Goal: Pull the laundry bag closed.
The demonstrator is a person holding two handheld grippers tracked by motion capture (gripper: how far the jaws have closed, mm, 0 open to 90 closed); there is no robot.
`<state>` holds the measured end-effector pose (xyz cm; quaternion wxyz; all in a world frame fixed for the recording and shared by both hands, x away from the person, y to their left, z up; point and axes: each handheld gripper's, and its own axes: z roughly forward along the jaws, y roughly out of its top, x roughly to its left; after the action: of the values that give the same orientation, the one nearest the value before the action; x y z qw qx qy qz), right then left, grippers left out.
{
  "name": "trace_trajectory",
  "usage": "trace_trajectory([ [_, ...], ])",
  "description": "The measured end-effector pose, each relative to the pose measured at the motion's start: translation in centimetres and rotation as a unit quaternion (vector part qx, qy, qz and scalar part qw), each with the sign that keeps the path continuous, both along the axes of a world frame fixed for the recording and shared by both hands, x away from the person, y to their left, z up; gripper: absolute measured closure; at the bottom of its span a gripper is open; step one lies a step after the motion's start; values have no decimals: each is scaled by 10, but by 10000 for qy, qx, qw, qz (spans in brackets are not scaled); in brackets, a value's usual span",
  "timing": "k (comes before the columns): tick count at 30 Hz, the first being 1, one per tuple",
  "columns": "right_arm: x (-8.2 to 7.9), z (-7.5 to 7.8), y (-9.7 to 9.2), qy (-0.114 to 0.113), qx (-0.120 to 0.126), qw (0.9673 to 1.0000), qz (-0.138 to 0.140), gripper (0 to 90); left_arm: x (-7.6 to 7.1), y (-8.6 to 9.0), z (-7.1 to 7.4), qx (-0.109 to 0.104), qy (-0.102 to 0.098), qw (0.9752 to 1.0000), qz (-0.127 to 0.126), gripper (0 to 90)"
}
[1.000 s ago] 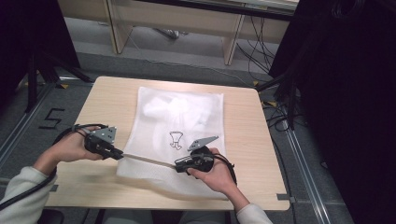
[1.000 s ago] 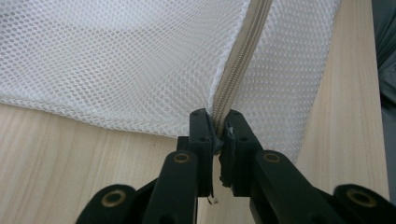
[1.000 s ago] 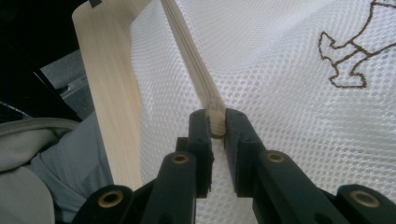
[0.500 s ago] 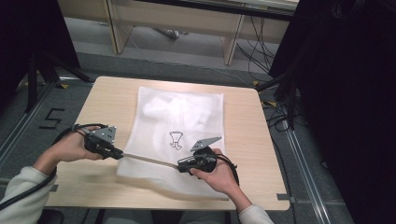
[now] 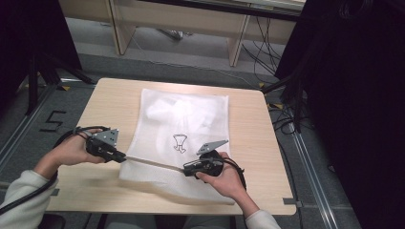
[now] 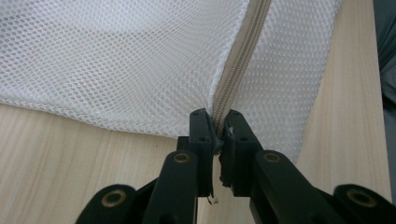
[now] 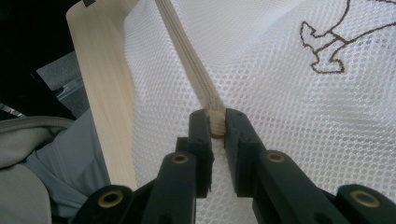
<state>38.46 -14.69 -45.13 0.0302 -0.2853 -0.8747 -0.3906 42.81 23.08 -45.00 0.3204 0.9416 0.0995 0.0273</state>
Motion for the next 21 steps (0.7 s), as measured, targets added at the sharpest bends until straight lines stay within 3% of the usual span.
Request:
trace_trajectory([
  [9,0,-1,-3,-54,82,9999,-41,822,0,0,0,-17,-3,10000,-8,827],
  [12,0,0,-6,-21,-24,10000,-19,821,0,0,-1,-36,50,10000,52,827],
  [20,-1,-1,-11,-7,-20,10000,-62,822,0,0,-1,-37,51,10000,63,827],
  [21,-1,-1,-11,-20,-24,10000,-57,822,1,0,0,-3,-23,10000,-8,827],
])
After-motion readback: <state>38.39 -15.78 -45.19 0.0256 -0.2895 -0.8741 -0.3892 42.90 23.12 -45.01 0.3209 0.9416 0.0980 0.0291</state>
